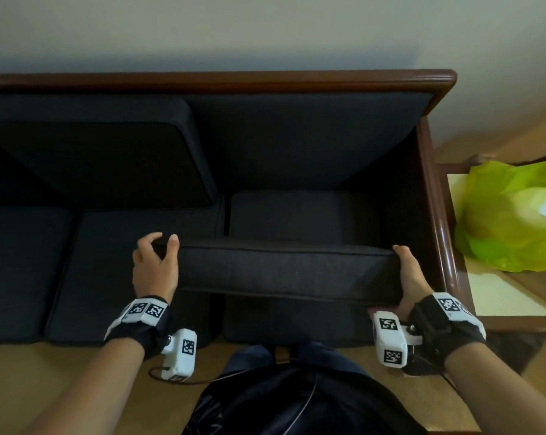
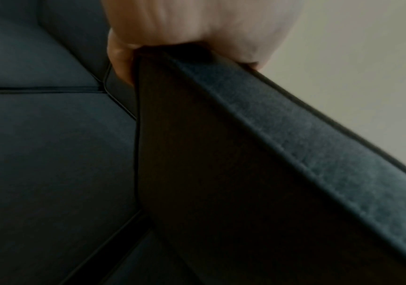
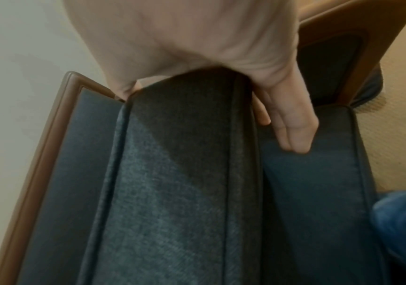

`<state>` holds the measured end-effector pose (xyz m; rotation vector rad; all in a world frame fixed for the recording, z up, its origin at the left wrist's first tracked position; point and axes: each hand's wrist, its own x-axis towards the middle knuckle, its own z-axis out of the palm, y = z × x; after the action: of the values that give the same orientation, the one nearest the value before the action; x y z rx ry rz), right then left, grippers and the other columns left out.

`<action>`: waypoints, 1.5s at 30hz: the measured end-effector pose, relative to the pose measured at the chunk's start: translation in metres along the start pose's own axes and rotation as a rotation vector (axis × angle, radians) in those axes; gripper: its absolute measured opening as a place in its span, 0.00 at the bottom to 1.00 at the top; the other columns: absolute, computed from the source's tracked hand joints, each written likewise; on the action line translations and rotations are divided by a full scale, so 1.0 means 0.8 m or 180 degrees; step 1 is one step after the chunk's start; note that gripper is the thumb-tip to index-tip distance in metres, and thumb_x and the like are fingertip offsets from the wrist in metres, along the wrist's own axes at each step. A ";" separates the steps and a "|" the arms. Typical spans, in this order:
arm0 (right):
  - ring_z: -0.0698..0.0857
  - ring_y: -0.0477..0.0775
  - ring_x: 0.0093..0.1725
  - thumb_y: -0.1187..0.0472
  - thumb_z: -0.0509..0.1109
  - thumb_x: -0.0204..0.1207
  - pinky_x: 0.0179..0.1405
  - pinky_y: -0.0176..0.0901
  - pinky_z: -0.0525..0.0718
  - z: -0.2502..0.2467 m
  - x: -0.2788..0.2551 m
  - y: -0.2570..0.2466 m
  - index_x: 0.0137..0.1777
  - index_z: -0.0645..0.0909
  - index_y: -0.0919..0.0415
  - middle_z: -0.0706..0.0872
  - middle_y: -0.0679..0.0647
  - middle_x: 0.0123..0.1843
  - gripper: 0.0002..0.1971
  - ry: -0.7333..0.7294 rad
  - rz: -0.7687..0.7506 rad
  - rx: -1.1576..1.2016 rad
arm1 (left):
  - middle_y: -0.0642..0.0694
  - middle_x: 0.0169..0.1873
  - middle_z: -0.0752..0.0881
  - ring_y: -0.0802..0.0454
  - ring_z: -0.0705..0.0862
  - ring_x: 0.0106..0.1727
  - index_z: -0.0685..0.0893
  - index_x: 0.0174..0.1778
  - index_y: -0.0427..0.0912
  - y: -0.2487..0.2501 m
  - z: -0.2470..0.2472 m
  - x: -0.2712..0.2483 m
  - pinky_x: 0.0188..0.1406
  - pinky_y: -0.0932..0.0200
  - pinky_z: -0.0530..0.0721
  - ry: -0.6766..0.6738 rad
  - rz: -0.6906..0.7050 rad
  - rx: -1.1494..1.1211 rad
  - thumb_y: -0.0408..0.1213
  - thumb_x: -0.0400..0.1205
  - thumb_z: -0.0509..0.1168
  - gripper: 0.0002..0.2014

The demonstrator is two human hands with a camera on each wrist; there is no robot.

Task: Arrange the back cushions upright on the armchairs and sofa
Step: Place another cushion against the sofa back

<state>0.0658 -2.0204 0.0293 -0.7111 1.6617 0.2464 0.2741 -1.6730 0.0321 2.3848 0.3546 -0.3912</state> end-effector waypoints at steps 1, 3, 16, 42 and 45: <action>0.81 0.71 0.57 0.30 0.69 0.63 0.49 0.66 0.83 -0.002 -0.004 0.000 0.64 0.73 0.60 0.81 0.67 0.60 0.39 -0.0044 0.0052 -0.0014 | 0.40 0.73 0.72 0.35 0.77 0.66 0.70 0.73 0.52 -0.002 0.000 -0.002 0.54 0.48 0.69 0.0002 -0.0098 -0.0033 0.56 0.84 0.60 0.23; 0.82 0.69 0.54 0.33 0.69 0.68 0.50 0.64 0.83 -0.002 -0.008 0.000 0.55 0.74 0.61 0.82 0.66 0.55 0.31 -0.0087 0.0101 0.0050 | 0.39 0.73 0.71 0.34 0.76 0.67 0.67 0.76 0.55 -0.002 0.000 0.000 0.54 0.47 0.70 -0.0028 -0.0405 -0.0090 0.58 0.83 0.61 0.27; 0.82 0.63 0.47 0.43 0.65 0.71 0.41 0.56 0.81 -0.003 -0.025 -0.059 0.42 0.78 0.54 0.83 0.58 0.45 0.14 0.0006 -0.0496 0.0300 | 0.36 0.63 0.78 0.34 0.77 0.60 0.72 0.70 0.50 0.065 0.009 0.021 0.57 0.45 0.72 -0.0161 -0.0933 -0.0293 0.54 0.77 0.67 0.27; 0.79 0.59 0.63 0.72 0.67 0.76 0.71 0.57 0.76 0.013 0.075 -0.194 0.76 0.66 0.63 0.80 0.61 0.61 0.28 0.0993 -0.1787 -0.0022 | 0.48 0.64 0.82 0.35 0.83 0.62 0.70 0.76 0.58 0.141 0.147 0.092 0.66 0.35 0.79 -0.1223 -0.1004 -0.1840 0.49 0.77 0.74 0.32; 0.79 0.58 0.59 0.78 0.66 0.75 0.69 0.57 0.78 -0.008 0.082 -0.145 0.75 0.69 0.60 0.79 0.56 0.58 0.30 0.0805 -0.1835 0.0168 | 0.50 0.61 0.84 0.37 0.83 0.60 0.74 0.74 0.57 0.098 0.151 0.069 0.66 0.36 0.79 -0.1269 -0.1204 -0.2148 0.39 0.79 0.73 0.28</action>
<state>0.1236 -2.1358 -0.0057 -1.1806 1.6140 -0.3080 0.3304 -1.8027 -0.0293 1.5377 0.6347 -0.7663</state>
